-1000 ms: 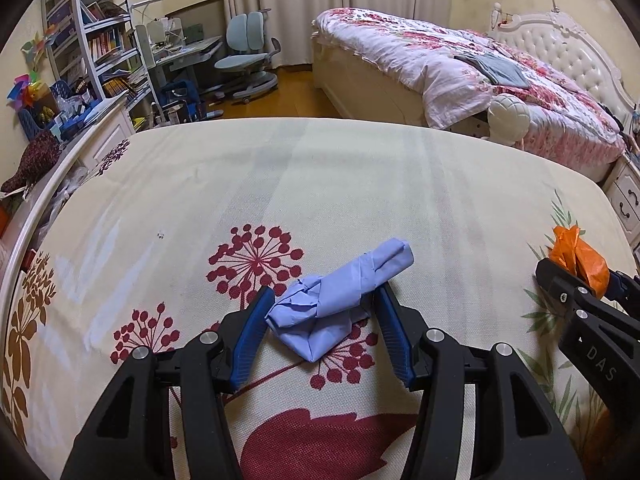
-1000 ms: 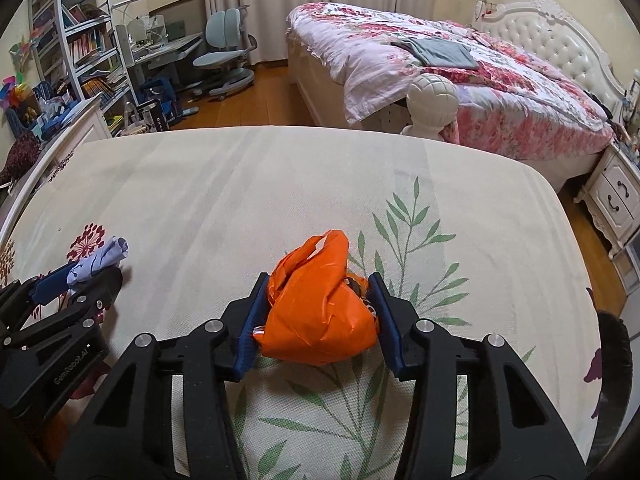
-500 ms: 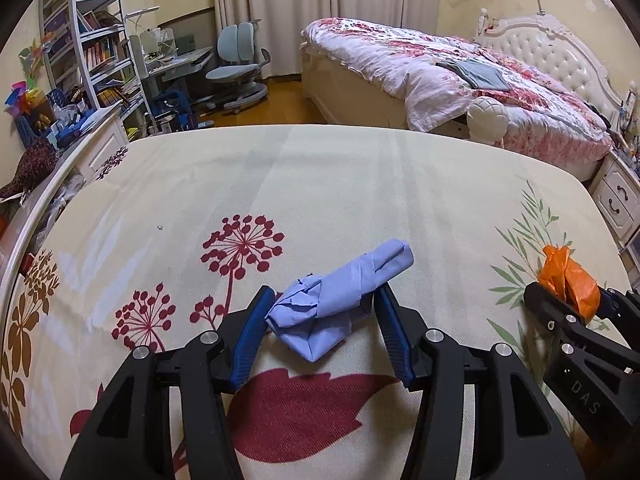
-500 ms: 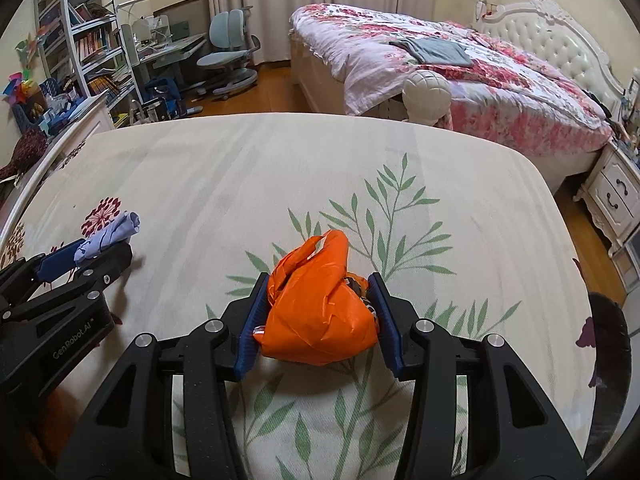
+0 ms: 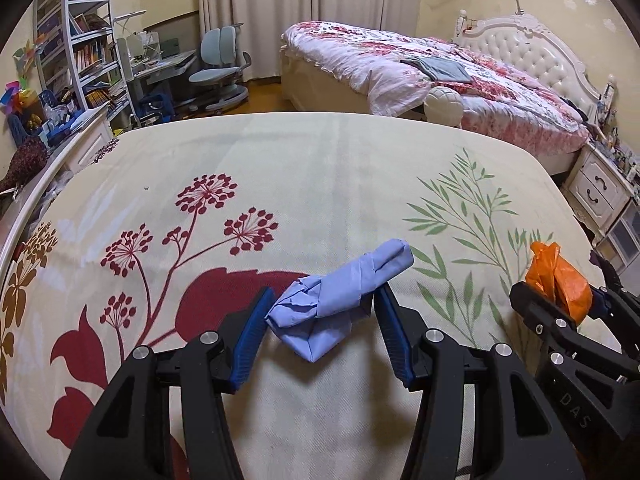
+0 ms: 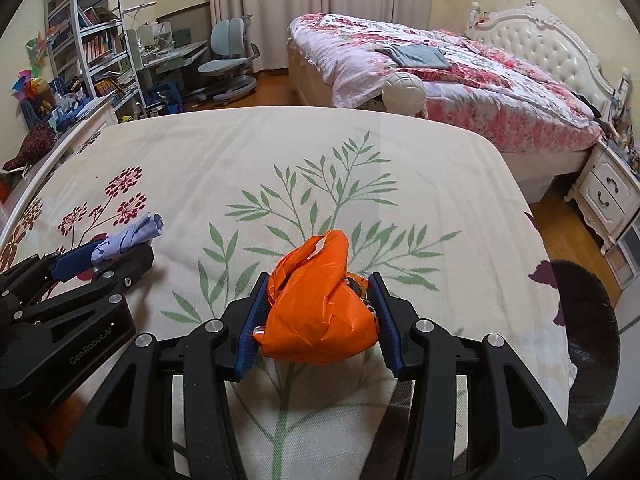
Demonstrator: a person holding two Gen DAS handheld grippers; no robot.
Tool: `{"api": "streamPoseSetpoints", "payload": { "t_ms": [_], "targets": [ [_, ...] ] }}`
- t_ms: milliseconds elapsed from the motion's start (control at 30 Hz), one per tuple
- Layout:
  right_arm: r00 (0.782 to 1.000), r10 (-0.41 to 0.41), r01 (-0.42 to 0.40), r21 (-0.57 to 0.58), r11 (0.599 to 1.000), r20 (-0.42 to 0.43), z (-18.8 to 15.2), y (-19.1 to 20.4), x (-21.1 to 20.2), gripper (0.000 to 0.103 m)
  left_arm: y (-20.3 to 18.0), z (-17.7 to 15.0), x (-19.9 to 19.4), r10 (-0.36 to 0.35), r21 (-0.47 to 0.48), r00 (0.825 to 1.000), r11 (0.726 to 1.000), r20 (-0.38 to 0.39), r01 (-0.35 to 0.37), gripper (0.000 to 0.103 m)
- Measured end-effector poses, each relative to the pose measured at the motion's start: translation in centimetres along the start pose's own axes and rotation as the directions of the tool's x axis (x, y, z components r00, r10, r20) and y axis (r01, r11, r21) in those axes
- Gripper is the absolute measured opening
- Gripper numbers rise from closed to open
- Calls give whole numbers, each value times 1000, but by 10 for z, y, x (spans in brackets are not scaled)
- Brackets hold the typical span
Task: Collect trash
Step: 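Carry the blue cloth and orange bag over the black bin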
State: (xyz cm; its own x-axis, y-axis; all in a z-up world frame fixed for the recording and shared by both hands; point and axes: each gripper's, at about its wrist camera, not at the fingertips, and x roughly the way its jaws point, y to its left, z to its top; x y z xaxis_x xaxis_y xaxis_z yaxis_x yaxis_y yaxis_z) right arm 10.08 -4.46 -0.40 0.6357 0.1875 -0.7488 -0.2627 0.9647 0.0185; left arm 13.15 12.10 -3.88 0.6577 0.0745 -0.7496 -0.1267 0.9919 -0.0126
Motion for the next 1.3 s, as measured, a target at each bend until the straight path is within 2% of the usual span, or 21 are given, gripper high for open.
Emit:
{"api": "streamPoseSetpoints", "payload": {
  "t_ms": [367, 700, 1300],
  "targets": [
    [999, -35, 34, 54, 998, 18, -39, -41, -33, 47, -44, -28, -23, -38, 47, 999, 998, 14, 37, 54],
    [993, -110, 102, 138, 985, 50, -64, -90, -61, 47, -98, -42, -43, -113, 125, 993, 986, 40, 107, 54],
    [949, -310, 276, 320, 906, 61, -92, -199, -90, 47, -207, -45, -56, -265, 283, 963, 928, 52, 241, 54]
  ]
}}
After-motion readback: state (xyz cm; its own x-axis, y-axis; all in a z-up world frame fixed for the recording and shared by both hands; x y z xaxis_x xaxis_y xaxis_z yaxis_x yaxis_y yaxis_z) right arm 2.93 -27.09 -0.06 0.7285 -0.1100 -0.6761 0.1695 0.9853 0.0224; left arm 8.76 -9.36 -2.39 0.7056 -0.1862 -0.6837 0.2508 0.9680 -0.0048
